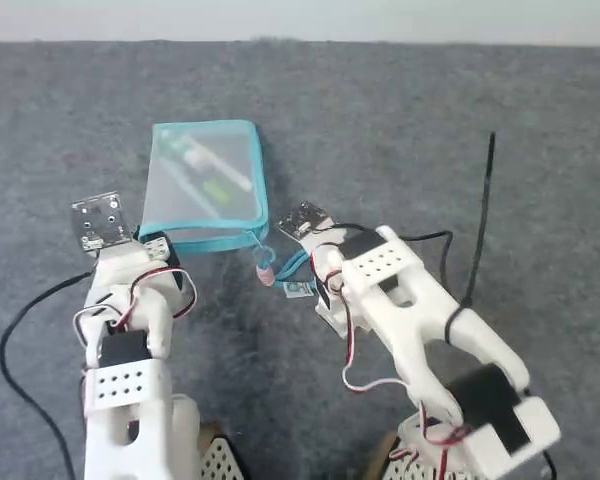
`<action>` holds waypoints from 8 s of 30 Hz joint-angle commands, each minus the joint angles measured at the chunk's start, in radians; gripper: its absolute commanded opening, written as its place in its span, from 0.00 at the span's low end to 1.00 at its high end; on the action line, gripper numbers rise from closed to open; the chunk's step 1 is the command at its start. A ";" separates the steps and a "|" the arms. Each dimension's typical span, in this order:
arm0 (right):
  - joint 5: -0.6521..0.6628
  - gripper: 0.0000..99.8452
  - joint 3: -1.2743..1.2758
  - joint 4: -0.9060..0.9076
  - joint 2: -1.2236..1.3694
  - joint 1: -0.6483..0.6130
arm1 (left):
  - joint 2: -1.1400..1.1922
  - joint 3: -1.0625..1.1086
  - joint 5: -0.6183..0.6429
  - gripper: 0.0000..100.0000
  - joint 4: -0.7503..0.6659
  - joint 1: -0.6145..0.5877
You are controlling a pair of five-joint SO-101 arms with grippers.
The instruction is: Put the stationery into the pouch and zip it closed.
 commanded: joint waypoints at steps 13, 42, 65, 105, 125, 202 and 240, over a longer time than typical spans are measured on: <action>0.023 0.23 0.166 -0.096 -0.197 -0.025 | -0.025 -0.044 0.018 0.01 -0.029 0.087; 0.025 0.14 0.213 -0.147 -0.088 0.035 | -0.025 -0.031 0.018 0.01 -0.029 0.087; 0.084 0.01 -0.005 0.157 -0.358 0.275 | -0.023 -0.012 -0.023 0.01 -0.035 0.218; -0.043 0.01 -1.197 0.633 0.481 -0.051 | -0.023 -0.007 -0.081 0.01 -0.031 0.423; -0.117 0.28 -1.593 0.634 0.682 -0.028 | -0.031 0.018 -0.137 0.01 -0.032 0.497; -0.199 0.17 0.025 -0.483 -0.110 -0.077 | -0.032 -0.007 -0.135 0.01 -0.029 0.371; -0.170 0.16 -0.649 0.352 -0.053 -0.087 | -0.032 -0.010 -0.137 0.01 -0.034 0.371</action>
